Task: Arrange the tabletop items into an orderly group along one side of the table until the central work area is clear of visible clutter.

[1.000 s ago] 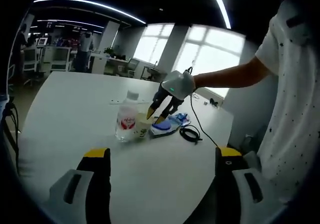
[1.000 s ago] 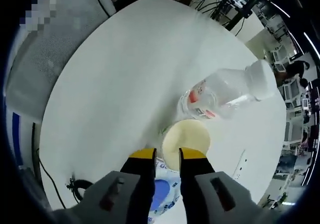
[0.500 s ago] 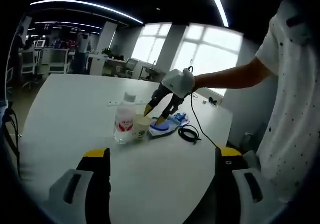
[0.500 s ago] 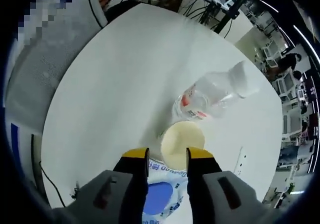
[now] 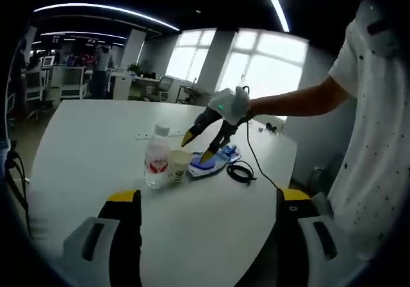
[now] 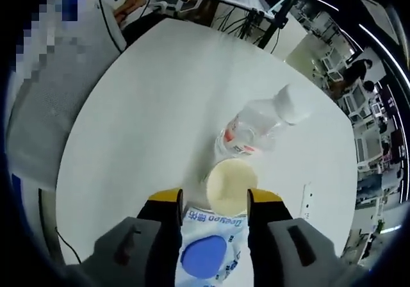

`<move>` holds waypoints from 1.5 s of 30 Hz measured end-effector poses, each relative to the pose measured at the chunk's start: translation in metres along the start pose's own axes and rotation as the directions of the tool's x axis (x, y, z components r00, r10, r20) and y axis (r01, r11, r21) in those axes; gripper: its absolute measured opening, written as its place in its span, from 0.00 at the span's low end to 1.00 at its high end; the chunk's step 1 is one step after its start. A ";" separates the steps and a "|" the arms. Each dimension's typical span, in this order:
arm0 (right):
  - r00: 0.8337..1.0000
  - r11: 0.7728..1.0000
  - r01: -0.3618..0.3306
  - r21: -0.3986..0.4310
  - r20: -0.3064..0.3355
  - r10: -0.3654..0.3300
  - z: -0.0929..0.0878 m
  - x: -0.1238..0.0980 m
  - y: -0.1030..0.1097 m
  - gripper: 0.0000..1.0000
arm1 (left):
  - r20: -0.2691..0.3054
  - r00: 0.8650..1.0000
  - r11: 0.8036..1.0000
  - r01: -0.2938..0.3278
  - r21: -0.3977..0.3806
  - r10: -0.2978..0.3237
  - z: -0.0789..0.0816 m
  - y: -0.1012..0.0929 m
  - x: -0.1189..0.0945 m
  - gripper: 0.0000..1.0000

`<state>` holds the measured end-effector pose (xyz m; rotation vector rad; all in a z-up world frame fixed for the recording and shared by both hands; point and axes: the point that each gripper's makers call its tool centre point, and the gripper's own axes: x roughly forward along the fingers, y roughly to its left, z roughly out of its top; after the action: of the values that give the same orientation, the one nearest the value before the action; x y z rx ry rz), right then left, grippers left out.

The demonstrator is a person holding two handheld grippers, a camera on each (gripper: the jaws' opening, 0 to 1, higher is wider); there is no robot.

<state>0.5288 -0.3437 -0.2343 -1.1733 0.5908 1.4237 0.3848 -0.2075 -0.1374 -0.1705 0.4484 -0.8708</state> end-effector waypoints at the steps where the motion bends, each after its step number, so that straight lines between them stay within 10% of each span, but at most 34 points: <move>1: 1.000 1.000 0.006 0.010 0.008 -0.006 0.001 -0.002 0.000 0.40 | -0.001 1.000 1.000 0.001 0.002 -0.001 0.001 -0.001 0.000 0.89; 27: 0.977 0.963 0.140 0.231 0.124 -0.172 -0.003 -0.054 0.003 0.50 | -0.033 0.999 0.996 0.031 0.086 -0.028 0.023 -0.020 0.010 0.92; 45: 0.927 0.868 0.261 0.423 0.141 -0.348 -0.045 -0.115 0.027 0.51 | -0.074 0.996 0.986 0.064 0.152 -0.053 0.038 -0.040 0.028 0.93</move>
<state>0.5021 -0.4393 -0.1564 -0.7374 0.4873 1.0730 0.3890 -0.2556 -0.0992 -0.0108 0.4402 -0.9679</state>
